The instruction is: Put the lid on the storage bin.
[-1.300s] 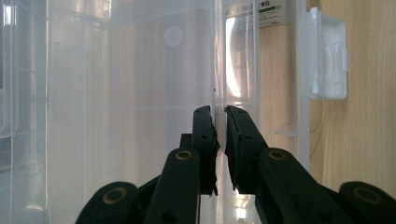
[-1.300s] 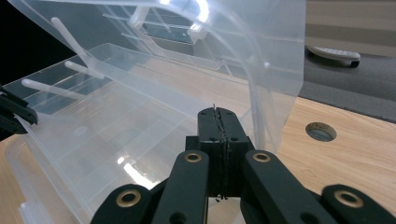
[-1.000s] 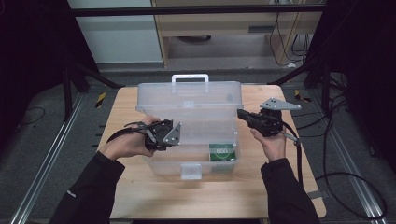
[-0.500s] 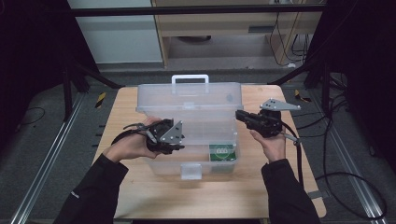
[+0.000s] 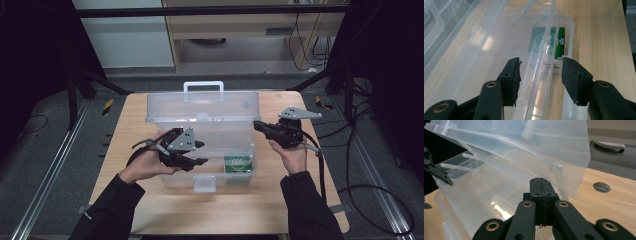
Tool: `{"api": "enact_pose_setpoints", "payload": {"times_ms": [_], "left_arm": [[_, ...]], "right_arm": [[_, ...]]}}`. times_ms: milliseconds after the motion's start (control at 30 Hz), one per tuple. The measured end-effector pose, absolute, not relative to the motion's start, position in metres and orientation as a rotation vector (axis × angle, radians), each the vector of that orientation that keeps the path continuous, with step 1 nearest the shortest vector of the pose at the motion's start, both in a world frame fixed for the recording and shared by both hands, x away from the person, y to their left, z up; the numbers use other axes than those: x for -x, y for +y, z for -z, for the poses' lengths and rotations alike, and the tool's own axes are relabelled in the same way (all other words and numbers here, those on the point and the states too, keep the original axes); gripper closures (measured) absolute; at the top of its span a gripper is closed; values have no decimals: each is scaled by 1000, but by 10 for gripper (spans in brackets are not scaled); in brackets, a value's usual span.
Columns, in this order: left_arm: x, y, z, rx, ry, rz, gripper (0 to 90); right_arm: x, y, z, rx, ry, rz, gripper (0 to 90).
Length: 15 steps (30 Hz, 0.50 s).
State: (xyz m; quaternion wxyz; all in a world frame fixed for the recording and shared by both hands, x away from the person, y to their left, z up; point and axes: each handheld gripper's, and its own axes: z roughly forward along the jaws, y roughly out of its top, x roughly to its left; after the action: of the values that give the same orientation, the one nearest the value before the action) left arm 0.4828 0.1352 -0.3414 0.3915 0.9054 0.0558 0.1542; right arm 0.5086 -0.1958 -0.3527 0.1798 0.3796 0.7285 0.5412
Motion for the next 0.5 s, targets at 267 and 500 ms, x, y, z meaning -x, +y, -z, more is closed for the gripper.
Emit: {"api": "enact_pose_setpoints", "payload": {"times_ms": [267, 500], "left_arm": [[-481, 143, 351, -2182, 307, -394, 475], [-481, 154, 357, -2095, 405, -393, 485]], "right_arm": [[-507, -195, 357, -1073, 2078, -1522, 900], [-505, -195, 359, -1073, 2087, -1523, 900]]}}
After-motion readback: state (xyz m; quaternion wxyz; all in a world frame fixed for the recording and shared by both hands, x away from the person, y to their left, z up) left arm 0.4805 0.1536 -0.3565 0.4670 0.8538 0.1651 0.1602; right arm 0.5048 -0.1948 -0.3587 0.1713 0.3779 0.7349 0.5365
